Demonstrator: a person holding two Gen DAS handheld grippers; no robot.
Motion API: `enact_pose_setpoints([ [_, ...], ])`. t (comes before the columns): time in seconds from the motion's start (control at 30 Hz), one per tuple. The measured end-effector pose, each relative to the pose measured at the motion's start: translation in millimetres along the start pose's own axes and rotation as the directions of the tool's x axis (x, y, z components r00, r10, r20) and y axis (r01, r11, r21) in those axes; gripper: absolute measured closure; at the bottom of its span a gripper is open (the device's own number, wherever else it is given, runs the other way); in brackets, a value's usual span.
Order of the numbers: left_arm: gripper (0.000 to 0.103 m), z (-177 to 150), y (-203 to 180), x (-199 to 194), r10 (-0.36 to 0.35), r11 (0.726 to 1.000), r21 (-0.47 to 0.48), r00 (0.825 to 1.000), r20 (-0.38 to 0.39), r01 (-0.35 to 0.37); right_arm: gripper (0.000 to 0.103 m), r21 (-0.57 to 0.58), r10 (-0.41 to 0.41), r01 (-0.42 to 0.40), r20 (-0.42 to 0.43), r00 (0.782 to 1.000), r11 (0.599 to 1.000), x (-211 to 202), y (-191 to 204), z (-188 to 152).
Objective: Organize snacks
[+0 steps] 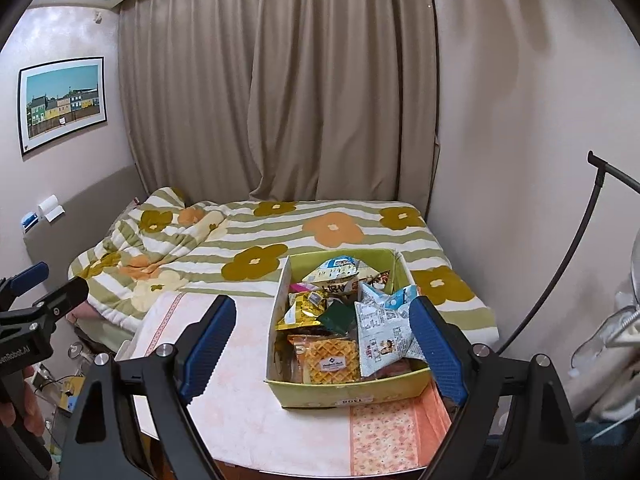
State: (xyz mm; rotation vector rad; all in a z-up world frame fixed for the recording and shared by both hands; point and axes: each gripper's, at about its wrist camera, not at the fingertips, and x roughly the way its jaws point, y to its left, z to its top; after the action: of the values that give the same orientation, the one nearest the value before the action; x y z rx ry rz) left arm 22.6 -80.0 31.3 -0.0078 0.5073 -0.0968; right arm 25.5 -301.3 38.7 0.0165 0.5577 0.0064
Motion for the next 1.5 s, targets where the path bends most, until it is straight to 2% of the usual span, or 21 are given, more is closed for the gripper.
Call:
enact_pose_setpoints([
  [0.73, 0.0, -4.4, 12.4, -7.9, 0.015, 1.0, 0.023, 0.999, 0.037, -0.016, 0.017, 0.02, -0.001, 0.001, 0.013, 1.0, 1.0, 1.6, 9.7, -0.3],
  [1.5, 0.0, -4.8, 13.9, -7.3, 0.015, 1.0, 0.024, 0.999, 0.029, -0.016, 0.017, 0.018, -0.002, 0.002, 0.011, 1.0, 1.0, 2.3, 11.6, -2.2],
])
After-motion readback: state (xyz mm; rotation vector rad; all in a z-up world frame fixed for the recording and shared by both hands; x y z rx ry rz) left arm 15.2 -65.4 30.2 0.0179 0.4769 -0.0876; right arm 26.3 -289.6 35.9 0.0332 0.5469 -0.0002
